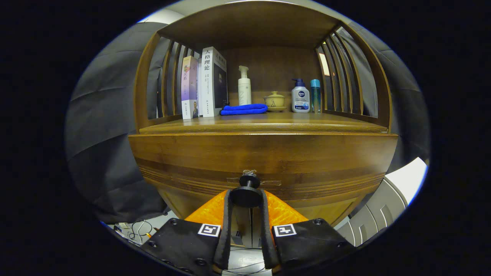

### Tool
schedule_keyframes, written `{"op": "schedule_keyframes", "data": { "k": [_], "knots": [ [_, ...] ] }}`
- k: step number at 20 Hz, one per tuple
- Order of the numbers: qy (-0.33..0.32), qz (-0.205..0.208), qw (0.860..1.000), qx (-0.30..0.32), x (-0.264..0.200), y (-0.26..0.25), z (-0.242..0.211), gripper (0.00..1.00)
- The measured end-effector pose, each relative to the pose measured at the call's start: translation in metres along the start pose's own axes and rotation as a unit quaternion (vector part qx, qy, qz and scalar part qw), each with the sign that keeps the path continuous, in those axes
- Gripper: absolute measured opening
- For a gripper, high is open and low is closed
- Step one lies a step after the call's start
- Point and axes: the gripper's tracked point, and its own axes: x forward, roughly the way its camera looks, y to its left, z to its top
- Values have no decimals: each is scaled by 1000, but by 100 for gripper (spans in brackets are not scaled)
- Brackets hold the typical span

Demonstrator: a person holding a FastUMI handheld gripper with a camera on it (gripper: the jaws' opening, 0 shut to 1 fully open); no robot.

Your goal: Pull open the drawer, take out the items inside it, and place them on the countertop above the cabinet.

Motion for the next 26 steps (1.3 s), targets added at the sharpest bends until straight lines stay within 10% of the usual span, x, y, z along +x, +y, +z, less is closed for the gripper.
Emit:
{"op": "schedule_keyframes", "data": {
  "k": [26],
  "knots": [
    [-5, 32, 999, -14, -114, 23, -45, 36]
  ]
}}
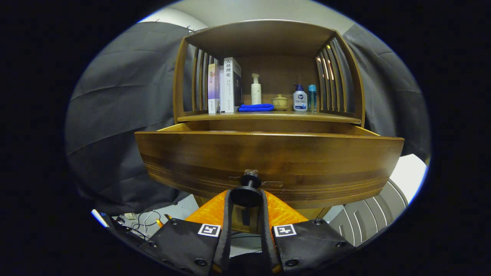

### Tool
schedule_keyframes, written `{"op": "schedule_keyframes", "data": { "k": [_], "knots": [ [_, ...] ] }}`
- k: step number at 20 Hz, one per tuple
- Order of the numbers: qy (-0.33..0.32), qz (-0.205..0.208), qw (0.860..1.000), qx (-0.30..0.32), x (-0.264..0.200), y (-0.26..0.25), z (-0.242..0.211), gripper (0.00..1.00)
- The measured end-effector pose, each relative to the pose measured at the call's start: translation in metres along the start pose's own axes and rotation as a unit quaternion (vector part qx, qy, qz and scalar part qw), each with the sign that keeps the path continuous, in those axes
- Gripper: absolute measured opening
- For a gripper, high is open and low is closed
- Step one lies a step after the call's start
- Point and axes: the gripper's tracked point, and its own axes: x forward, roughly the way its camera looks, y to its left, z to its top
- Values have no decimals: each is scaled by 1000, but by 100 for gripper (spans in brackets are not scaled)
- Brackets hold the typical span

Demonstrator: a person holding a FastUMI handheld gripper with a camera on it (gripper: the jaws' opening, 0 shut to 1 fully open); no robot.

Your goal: Pull open the drawer, take out the items inside it, and place them on the countertop above the cabinet.

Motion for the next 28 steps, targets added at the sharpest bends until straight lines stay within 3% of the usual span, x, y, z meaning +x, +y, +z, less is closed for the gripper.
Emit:
{"op": "schedule_keyframes", "data": {
  "k": [11, 13, 21, 28],
  "knots": [
    [-5, 5, 1000, -20, -19, 6, -6, 36],
    [-6, 8, 1000, -27, -20, 6, -7, 43],
    [-45, 14, 998, -46, -34, 0, 11, 99],
    [-121, 14, 992, -39, -48, -6, 76, 98]
  ]
}}
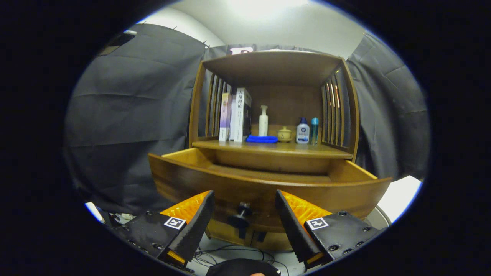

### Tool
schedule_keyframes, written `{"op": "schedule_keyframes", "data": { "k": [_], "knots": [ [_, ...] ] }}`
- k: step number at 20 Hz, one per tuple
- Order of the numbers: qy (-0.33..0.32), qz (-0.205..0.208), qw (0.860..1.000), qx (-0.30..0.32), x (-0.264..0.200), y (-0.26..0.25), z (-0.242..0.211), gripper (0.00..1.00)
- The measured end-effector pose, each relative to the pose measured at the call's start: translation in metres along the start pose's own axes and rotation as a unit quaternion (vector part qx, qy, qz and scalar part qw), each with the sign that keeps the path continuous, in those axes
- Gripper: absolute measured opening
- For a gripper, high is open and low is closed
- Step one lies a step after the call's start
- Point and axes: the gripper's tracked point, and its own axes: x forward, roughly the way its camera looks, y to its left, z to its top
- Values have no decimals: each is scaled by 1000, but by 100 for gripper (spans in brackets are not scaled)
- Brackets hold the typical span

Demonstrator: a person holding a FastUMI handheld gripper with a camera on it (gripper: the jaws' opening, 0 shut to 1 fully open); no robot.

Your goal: Pull open the drawer, take out the items inside it, and place them on the countertop above the cabinet.

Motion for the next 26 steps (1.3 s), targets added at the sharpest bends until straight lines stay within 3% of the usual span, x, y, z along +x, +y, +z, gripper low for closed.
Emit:
{"op": "schedule_keyframes", "data": {
  "k": [7, 16, 20, 23, 26],
  "knots": [
    [2, 6, 1000, -20, 30, -17, 41, 98],
    [94, 28, 995, -13, 86, -38, 52, 98],
    [151, 41, 987, -20, 109, -46, 45, 99],
    [222, 58, 973, 10, 120, -45, 21, 98],
    [273, 57, 960, -12, 130, -54, 2, 98]
  ]
}}
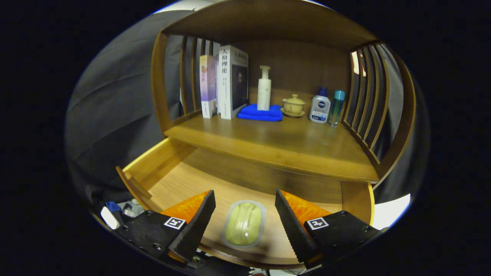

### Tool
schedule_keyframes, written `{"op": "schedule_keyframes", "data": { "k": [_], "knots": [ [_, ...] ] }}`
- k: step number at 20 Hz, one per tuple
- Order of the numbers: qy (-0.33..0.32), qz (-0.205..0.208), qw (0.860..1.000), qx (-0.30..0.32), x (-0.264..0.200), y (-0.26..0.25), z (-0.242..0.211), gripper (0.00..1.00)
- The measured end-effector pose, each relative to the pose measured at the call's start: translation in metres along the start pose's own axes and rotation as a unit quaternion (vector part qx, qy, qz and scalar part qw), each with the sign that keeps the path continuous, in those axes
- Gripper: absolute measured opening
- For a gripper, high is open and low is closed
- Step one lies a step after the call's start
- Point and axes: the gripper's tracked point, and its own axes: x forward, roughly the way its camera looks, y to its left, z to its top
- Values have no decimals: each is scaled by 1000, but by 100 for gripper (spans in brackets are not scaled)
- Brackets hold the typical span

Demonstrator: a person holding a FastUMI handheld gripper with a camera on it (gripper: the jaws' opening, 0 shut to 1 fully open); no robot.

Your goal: Pull open the drawer, take out the items inside it, and place them on the countertop above the cabinet.

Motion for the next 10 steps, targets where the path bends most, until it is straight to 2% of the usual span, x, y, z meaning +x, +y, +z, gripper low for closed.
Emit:
{"op": "schedule_keyframes", "data": {
  "k": [3, 10],
  "knots": [
    [57, 32, 998, 25, 12, 7, -12, 98],
    [128, 40, 991, 13, 28, 9, -39, 98]
  ]
}}
